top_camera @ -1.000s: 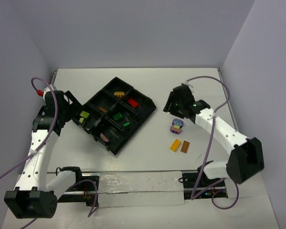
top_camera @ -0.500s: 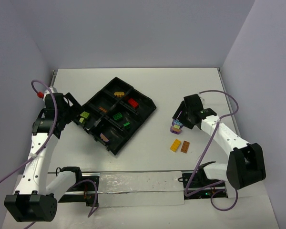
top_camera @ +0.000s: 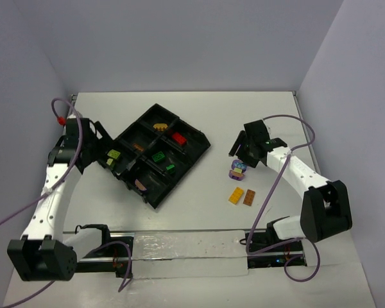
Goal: Sort the legos into containers by color
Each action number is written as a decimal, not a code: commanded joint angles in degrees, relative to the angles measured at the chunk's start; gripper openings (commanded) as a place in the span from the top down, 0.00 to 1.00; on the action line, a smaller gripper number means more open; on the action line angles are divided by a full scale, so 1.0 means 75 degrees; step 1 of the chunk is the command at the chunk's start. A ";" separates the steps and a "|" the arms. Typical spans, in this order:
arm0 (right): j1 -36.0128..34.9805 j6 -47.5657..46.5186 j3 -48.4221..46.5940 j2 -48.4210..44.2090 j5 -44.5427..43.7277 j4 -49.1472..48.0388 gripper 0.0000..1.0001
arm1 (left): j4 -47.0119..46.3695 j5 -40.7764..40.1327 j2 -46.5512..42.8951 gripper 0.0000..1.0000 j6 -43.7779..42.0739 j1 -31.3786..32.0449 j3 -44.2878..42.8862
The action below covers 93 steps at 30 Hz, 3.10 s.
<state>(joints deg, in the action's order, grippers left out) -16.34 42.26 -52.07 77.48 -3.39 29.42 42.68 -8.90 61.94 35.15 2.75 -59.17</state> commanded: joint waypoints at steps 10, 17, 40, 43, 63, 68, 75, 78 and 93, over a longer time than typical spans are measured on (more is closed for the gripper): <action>0.0386 0.0119 -0.0885 0.0322 0.0277 -0.0149 0.30 | 0.0087 0.0436 0.3165 0.07 -0.0479 0.0558 -0.2786; 0.0386 0.0069 -0.1678 0.0805 -0.0029 -0.0034 0.30 | 0.0330 0.0645 0.4558 0.07 -0.0893 0.0894 -0.4042; 0.0753 -0.0642 -0.3720 0.2348 -0.0655 0.0939 0.30 | 0.0820 0.1731 0.6694 0.10 -0.0592 0.1637 -0.5004; 0.0800 -0.0655 -0.3789 0.2366 -0.0656 0.0957 0.30 | 0.0839 0.1763 0.6906 0.10 -0.0597 0.1637 -0.5103; 0.1148 -0.1118 -0.4765 0.3098 -0.0258 0.1334 0.30 | 0.1239 0.1059 0.7466 0.13 -0.0608 0.1599 -0.6495; 0.1148 -0.1041 -0.4469 0.3102 0.0104 0.1140 0.29 | 0.1341 0.0706 0.7081 0.14 -0.0728 0.1590 -0.6675; 0.1052 -0.0668 -0.3830 0.3081 0.0034 0.0896 0.26 | 0.1134 0.0253 0.6282 0.14 -0.1038 0.1590 -0.6550; 0.0966 -0.0445 -0.3099 0.2843 -0.0004 0.0608 0.26 | 0.1037 0.0138 0.6051 0.14 -0.1094 0.1596 -0.6491; 0.0322 -0.0354 -0.0988 0.1072 -0.0217 0.0772 0.21 | 0.0405 0.0558 0.4914 0.13 -0.1211 0.1595 -0.5608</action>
<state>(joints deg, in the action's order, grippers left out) -10.71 39.61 -59.62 88.27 -2.80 35.35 48.82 -6.34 100.92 27.20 14.81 -102.79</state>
